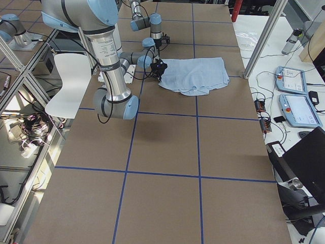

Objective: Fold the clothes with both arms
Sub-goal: 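Grasp the shirt's edge nearest the robot with both grippers, then lift the near edge with both grippers and fold it toward the far edge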

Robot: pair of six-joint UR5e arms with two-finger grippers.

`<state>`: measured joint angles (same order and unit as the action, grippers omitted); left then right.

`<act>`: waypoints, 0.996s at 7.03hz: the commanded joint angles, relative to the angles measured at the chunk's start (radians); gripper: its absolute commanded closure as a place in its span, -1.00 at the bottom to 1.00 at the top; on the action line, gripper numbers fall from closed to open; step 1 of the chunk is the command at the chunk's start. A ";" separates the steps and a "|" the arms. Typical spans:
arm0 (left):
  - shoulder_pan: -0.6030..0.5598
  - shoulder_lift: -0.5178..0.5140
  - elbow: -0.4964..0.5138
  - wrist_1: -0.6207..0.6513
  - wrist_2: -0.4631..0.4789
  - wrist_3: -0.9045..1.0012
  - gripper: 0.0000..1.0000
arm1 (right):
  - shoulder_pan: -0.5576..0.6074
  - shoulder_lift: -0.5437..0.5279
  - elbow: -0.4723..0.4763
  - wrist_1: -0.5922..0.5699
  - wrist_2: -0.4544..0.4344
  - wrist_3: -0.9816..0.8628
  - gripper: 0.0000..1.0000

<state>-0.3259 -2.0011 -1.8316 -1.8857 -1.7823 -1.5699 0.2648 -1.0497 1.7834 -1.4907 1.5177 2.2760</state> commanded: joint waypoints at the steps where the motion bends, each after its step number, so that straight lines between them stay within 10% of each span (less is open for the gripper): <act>1: -0.001 -0.002 -0.008 -0.001 -0.008 0.005 1.00 | 0.002 0.002 0.014 -0.002 -0.001 0.000 1.00; 3: -0.001 0.002 -0.072 0.003 -0.017 0.007 1.00 | -0.001 -0.016 0.118 -0.025 0.001 0.000 1.00; 7: 0.010 -0.001 -0.352 0.248 -0.097 0.005 1.00 | -0.120 -0.001 0.506 -0.435 0.010 0.023 1.00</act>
<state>-0.3178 -1.9987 -2.0849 -1.7343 -1.8504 -1.5645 0.1679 -1.0605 2.1826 -1.8164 1.5226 2.2872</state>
